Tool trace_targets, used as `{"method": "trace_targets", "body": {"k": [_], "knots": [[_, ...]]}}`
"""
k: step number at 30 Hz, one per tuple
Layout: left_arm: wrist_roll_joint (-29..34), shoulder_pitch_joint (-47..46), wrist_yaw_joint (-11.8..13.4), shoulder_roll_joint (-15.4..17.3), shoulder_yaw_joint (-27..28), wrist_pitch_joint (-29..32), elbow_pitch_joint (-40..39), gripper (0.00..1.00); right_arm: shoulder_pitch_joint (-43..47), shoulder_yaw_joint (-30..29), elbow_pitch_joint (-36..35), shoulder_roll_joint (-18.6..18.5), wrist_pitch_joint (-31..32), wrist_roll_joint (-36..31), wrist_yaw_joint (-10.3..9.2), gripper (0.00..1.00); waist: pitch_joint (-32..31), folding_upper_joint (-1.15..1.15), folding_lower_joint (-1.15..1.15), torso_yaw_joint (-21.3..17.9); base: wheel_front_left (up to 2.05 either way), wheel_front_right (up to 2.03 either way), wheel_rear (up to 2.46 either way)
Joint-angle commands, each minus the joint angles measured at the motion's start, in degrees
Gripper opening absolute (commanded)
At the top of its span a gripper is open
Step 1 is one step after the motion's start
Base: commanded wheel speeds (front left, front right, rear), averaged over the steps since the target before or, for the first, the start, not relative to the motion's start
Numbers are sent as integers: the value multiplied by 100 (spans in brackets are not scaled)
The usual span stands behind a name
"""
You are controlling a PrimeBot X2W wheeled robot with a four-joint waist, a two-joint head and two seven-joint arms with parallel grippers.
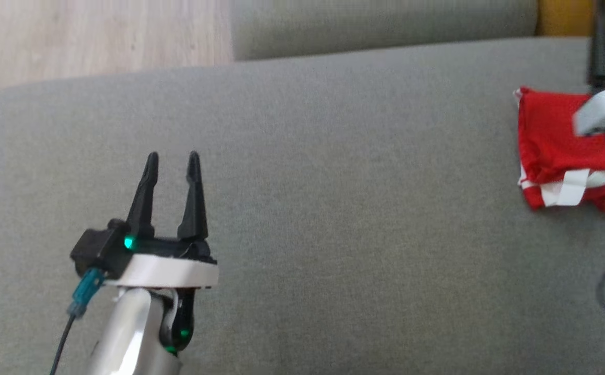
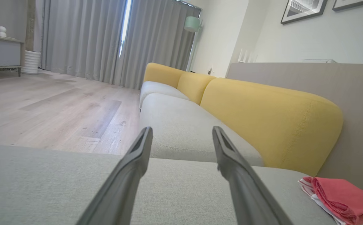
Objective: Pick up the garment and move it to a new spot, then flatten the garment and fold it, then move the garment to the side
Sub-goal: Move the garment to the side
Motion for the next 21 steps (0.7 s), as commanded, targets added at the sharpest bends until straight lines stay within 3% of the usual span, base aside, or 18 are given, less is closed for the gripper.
{"method": "trace_targets", "body": {"k": [1,9,15,21], "knots": [[80,-28,18,47,237,-29,-235,100,167,66,-417,240,39,186,-5,100,-305,0,1,55,0,0,0],[128,324,31,47,375,-29,-295,100,1170,-73,-1100,1140,-240,541,-5,100,-577,0,1,110,0,0,0],[301,587,35,47,301,-29,-134,100,2262,123,-822,1204,-998,1080,-5,100,-615,0,1,119,0,0,0],[354,843,61,47,360,-29,-195,100,2915,175,-739,1205,-1192,1276,-5,100,-596,0,1,135,0,0,0]]}}
